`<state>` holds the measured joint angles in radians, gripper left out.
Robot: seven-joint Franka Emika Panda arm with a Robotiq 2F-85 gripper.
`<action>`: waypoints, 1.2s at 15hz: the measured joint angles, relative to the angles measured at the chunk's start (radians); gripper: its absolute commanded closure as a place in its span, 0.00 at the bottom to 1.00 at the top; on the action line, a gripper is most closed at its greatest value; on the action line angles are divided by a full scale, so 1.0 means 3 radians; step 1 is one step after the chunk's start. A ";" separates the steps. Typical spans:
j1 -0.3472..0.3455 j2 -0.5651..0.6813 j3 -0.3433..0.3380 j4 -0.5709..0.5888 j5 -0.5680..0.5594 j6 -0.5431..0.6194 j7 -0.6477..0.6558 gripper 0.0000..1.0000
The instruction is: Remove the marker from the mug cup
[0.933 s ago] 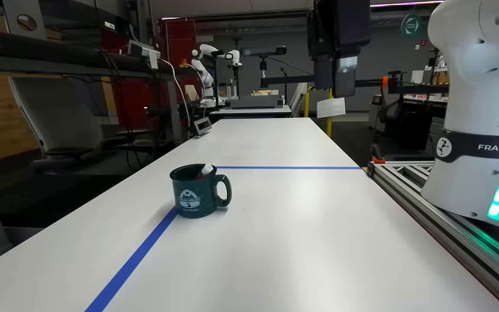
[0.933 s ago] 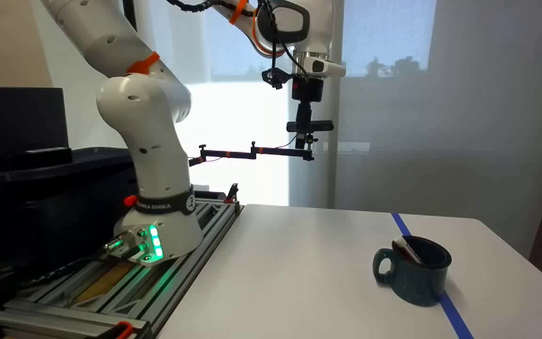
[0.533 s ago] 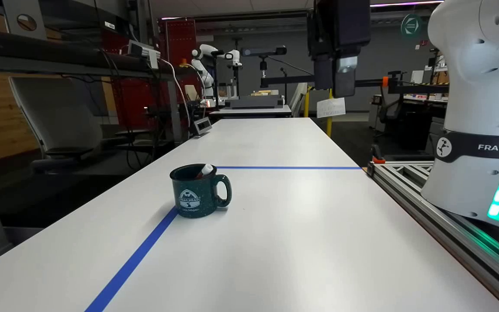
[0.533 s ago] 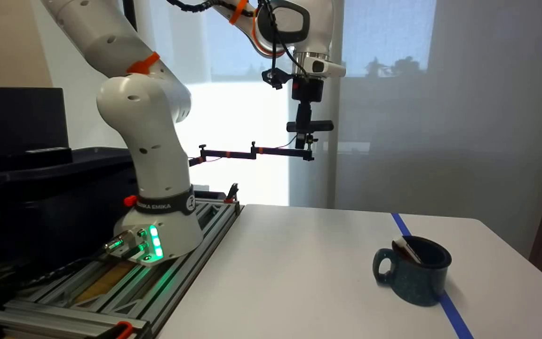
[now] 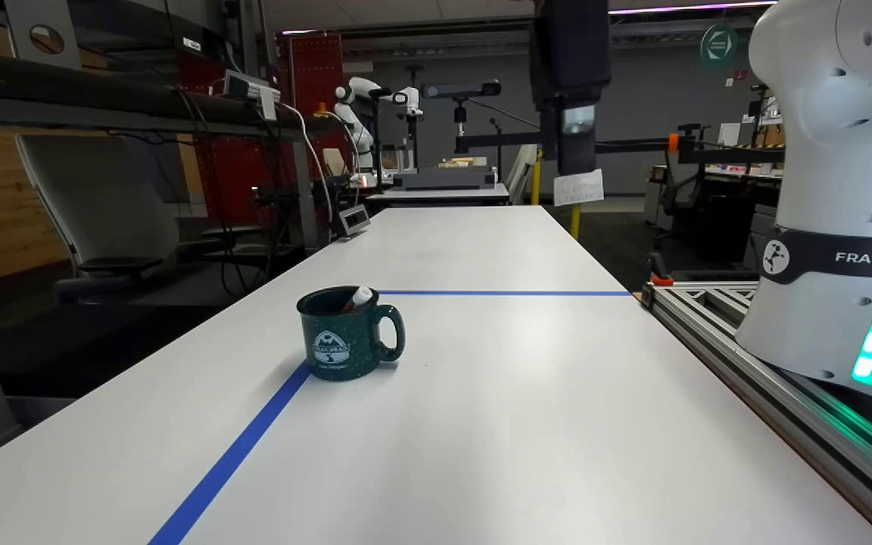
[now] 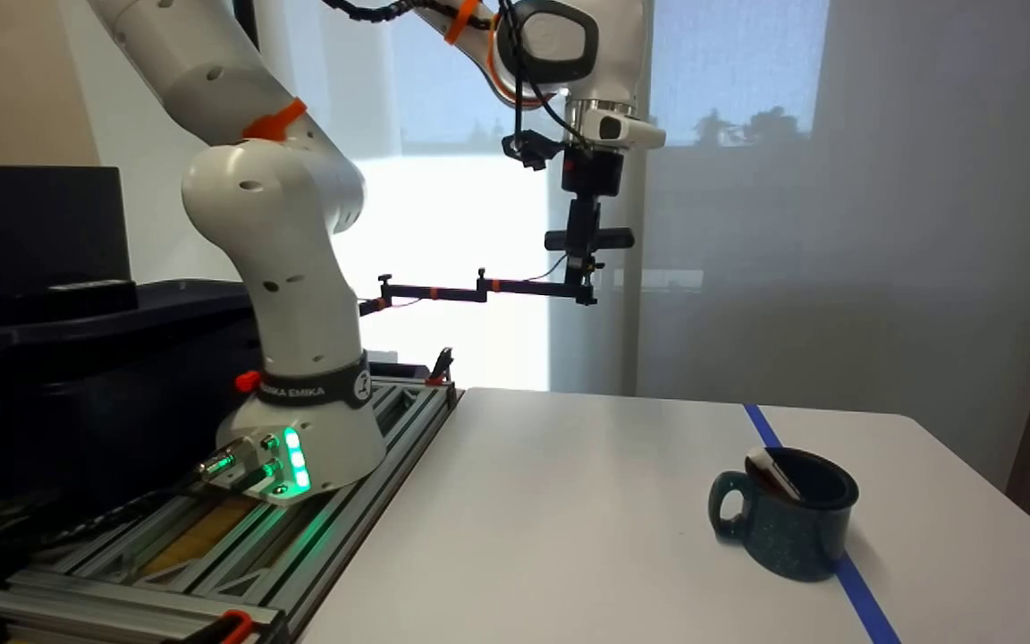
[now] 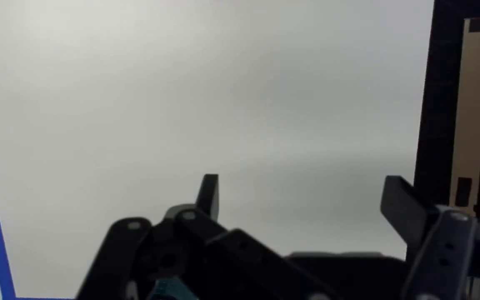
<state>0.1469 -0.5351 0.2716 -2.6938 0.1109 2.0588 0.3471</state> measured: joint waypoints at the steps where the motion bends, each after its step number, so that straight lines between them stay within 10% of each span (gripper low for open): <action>1: -0.0041 0.0066 -0.0027 0.0055 0.0000 0.0000 0.0041 0.00; 18: -0.0316 0.1969 -0.0664 0.1646 0.0000 -0.0557 -0.0218 0.00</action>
<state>0.0521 0.0557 0.0725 -2.2000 0.1109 1.8916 0.2816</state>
